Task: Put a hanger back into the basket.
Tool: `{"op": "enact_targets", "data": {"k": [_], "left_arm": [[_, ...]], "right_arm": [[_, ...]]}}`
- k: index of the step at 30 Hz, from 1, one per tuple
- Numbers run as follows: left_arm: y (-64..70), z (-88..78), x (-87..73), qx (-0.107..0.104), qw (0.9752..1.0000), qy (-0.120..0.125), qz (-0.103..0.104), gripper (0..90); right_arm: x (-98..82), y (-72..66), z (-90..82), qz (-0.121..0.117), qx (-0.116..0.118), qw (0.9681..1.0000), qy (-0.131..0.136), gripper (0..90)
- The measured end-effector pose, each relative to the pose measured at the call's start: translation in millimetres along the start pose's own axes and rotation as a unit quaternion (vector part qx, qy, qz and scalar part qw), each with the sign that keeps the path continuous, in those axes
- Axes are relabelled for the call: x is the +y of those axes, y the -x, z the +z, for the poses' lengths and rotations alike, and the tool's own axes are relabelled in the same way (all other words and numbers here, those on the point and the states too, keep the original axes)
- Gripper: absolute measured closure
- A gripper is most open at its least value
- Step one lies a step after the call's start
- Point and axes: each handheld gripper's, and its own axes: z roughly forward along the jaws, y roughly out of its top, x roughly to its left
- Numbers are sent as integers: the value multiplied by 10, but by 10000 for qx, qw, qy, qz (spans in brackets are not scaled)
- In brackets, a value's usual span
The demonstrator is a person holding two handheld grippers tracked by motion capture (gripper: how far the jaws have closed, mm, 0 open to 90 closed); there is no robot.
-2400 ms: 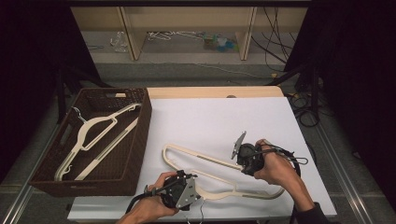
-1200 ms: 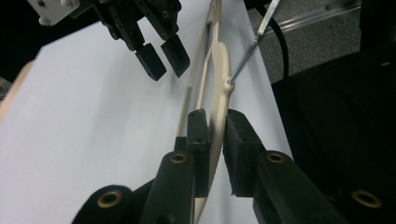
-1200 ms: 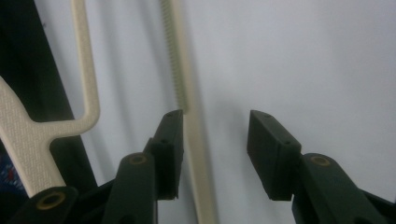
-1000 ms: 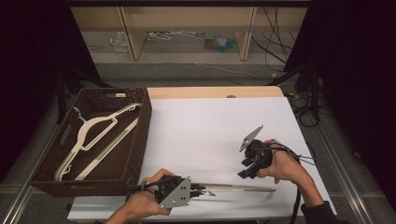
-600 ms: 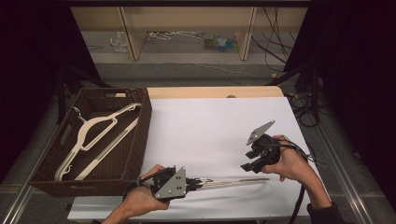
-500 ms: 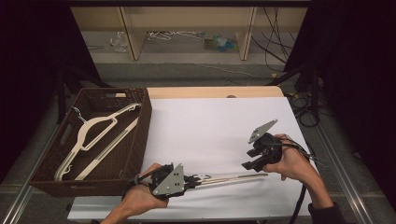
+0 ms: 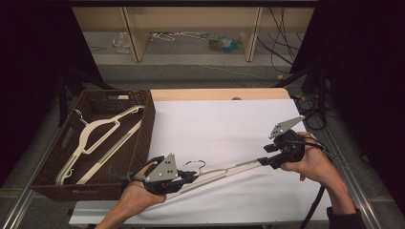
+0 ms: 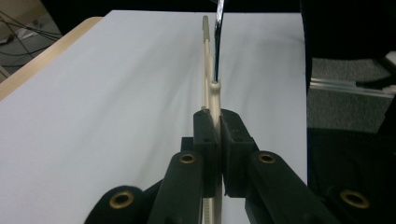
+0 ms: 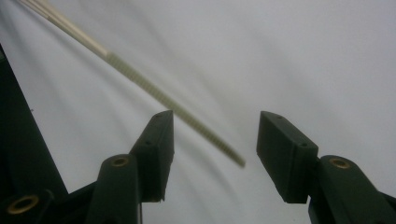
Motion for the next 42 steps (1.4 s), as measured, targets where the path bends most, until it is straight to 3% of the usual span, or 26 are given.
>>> {"op": "enact_targets", "data": {"k": [8, 11, 13, 17, 20, 24, 29, 34, 35, 37, 38, 39, 42], "left_arm": [[-111, -251, 69, 243, 9986, 150, -441, 860], [-157, -338, 77, 303, 9972, 261, -634, 860], [-186, -400, 89, 322, 9958, 366, -770, 860], [-223, -511, 124, 381, 9938, 480, -931, 860], [-258, -615, 160, 356, 9909, 655, -1121, 860], [-291, -751, 229, 360, 9874, 814, -1307, 860], [-318, -934, 338, 389, 9860, 881, -1364, 859], [-390, -1166, 443, 444, 9831, 983, -1482, 860], [-404, -1214, 462, 486, 9819, 992, -1537, 860], [-445, -1318, 501, 592, 9825, 980, -1468, 860], [-468, -1372, 518, 660, 9823, 974, -1459, 859], [-492, -1429, 534, 706, 9818, 982, -1466, 860], [-563, -1602, 564, 873, 9790, 1059, -1510, 859]], "right_arm": [[-84, 79, -144, 286, -199, 9990, 272, 424], [-121, 77, -158, 350, -343, 9980, 400, 362], [-146, 63, -110, 403, -456, 9969, 498, 319], [-208, 29, 4, 437, -504, 9963, 545, 305], [-277, -7, 82, 553, -535, 9957, 513, 297], [-374, -34, 168, 439, -475, 9971, 412, 293], [-472, -111, 261, 554, -351, 9976, 226, 294], [-525, -146, 364, 445, -447, 9975, 306, 289], [-522, -169, 369, 536, -391, 9975, 247, 280], [-522, -174, 402, 382, -415, 9980, 284, 279], [-515, -186, 396, 402, -339, 9985, 179, 279], [-514, -197, 419, 371, -363, 9983, 255, 279], [-506, -220, 428, 354, -329, 9986, 221, 279]]}}
